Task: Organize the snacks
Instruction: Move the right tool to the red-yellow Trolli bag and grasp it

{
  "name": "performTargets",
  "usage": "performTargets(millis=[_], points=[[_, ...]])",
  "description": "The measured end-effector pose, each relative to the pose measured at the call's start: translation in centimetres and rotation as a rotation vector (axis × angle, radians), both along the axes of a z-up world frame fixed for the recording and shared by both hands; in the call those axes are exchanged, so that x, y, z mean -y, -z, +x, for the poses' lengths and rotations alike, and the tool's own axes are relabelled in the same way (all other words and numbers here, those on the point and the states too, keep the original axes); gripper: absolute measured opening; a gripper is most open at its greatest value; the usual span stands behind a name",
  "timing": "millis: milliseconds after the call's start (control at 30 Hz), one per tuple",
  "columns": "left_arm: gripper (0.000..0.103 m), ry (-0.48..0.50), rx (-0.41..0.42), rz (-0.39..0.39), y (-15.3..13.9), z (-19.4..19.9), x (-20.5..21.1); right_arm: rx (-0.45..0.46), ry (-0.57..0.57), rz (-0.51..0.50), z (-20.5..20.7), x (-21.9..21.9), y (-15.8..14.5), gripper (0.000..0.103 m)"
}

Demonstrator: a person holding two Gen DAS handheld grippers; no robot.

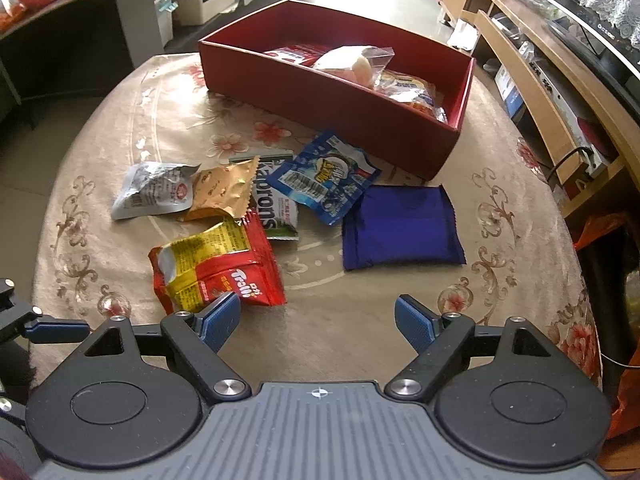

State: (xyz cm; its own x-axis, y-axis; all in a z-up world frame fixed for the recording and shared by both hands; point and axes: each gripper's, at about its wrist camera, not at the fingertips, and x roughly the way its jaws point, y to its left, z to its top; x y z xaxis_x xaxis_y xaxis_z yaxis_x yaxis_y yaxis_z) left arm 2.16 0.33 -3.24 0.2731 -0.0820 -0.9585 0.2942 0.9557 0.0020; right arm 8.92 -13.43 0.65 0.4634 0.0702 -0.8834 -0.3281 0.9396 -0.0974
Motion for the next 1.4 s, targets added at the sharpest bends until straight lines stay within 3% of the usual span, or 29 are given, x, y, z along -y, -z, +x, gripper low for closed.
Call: performTargets(millis=[600,767,1100,1400], points=[[0.066,-0.009,0.039,0.029,-0.1,0.2,-0.4,-0.042,-0.029,-0.031,2.0,-2.4,1.8,0.089],[0.066,-0.007,0.042,0.031,-0.1,0.2,-0.5,-0.073,-0.022,0.036,3.0,-2.6,2.2,0.089],[0.066,-0.026,0.046,0.03,-0.3,0.1,-1.1,-0.147,-0.042,0.074,3.8,-4.2,3.8,0.089],[0.066,-0.036,0.051,0.03,-0.4,0.3,-1.4,-0.146,-0.089,0.042,3.5,-5.8,4.4,0.084]])
